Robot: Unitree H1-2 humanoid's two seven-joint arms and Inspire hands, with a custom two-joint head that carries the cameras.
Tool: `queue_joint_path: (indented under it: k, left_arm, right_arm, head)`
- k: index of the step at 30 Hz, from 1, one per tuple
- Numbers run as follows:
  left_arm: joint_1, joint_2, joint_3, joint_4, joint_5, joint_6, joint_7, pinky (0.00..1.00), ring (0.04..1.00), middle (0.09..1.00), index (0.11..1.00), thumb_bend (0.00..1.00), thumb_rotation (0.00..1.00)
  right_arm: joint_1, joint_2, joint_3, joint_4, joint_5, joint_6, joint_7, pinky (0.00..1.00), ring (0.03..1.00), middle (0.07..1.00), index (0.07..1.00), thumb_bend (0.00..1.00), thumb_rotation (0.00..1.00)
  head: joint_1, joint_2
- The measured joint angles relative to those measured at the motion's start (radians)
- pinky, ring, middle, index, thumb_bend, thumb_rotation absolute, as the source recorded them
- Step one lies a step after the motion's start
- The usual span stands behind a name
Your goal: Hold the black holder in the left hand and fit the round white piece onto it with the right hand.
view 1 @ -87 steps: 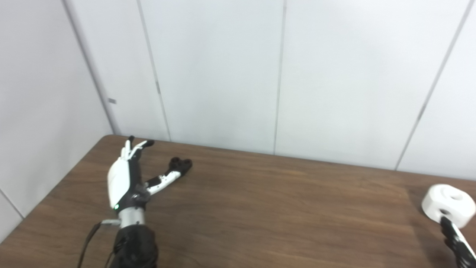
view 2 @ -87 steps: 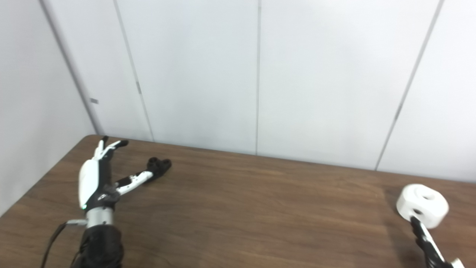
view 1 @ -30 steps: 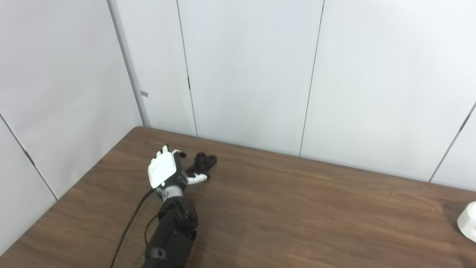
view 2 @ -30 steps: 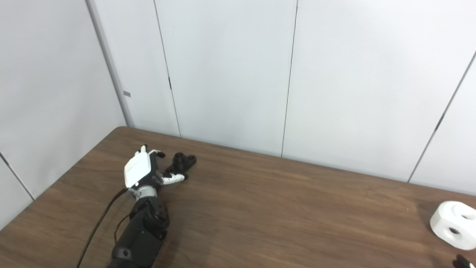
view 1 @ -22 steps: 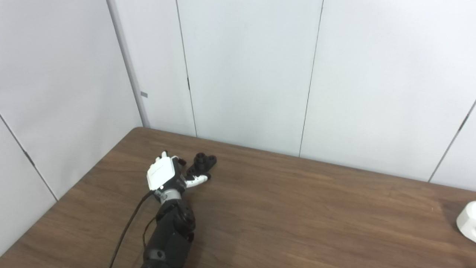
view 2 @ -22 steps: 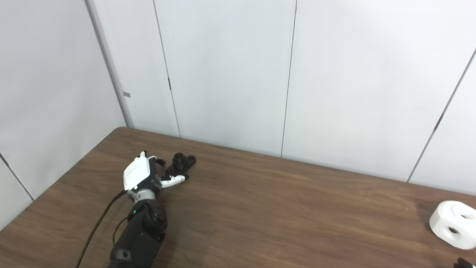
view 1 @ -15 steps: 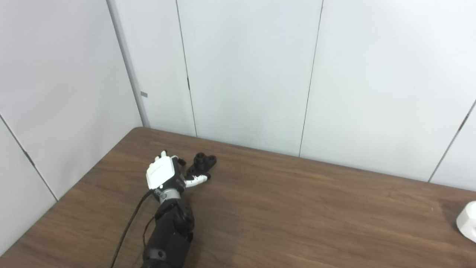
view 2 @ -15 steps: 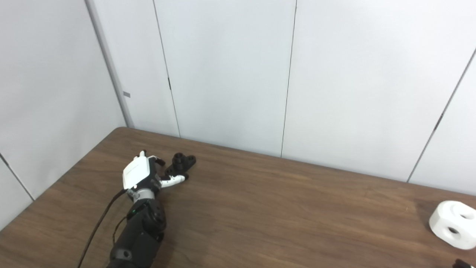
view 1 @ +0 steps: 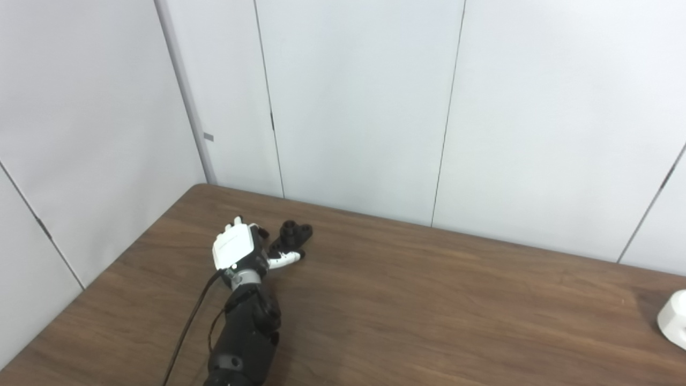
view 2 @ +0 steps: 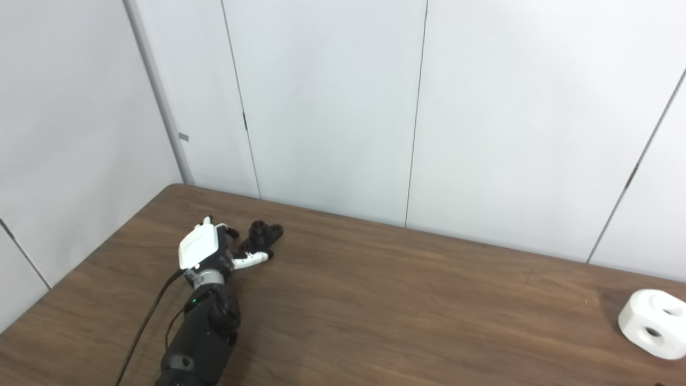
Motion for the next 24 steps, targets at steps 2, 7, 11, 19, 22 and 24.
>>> queue_joint_path:
  k: [2, 7, 11, 19, 22, 24]
  left_arm:
    - [-0.003, 0.002, -0.013, 0.007, 0.002, 0.001, 0.002, 1.0, 1.0, 1.0, 0.701, 1.0, 0.3]
    - [-0.002, 0.011, -0.05, 0.015, -0.006, 0.002, 0.022, 1.0, 1.0, 1.0, 0.684, 1.0, 0.27]
    - [-0.001, 0.021, -0.096, 0.03, -0.047, 0.0, 0.073, 1.0, 1.0, 1.0, 0.66, 1.0, 0.25]
    - [0.001, 0.035, -0.156, 0.033, -0.123, -0.002, 0.123, 1.0, 1.0, 1.0, 0.632, 0.98, 0.24]
    - [0.0, 0.042, -0.176, 0.038, -0.134, -0.001, 0.135, 1.0, 1.0, 1.0, 0.608, 0.96, 0.21]
    - [-0.001, 0.047, -0.189, 0.046, -0.14, -0.002, 0.148, 1.0, 1.0, 1.0, 0.591, 0.94, 0.19]
  right_arm:
    - [0.006, 0.0, 0.002, -0.01, 0.002, 0.004, 0.0, 0.56, 0.803, 0.854, 0.845, 1.0, 0.75]
    - [0.01, 0.0, 0.005, -0.019, 0.002, 0.015, -0.004, 0.55, 0.788, 0.842, 0.836, 1.0, 0.75]
    - [0.012, 0.0, 0.007, -0.023, 0.002, 0.017, -0.004, 0.54, 0.783, 0.839, 0.833, 1.0, 0.76]
    - [0.014, 0.0, 0.01, -0.029, 0.002, 0.02, -0.006, 0.51, 0.765, 0.827, 0.82, 1.0, 0.76]
    - [0.016, 0.0, 0.011, -0.032, 0.002, 0.021, -0.006, 0.5, 0.762, 0.825, 0.818, 1.0, 0.76]
    - [0.017, 0.001, 0.012, -0.033, 0.002, 0.021, -0.006, 0.5, 0.763, 0.826, 0.818, 1.0, 0.76]
  head:
    - [-0.008, 0.0]
    - [-0.011, 0.0]
    - [-0.011, 0.0]
    - [-0.015, 0.006]
    - [-0.017, 0.008]
    - [-0.018, 0.008]
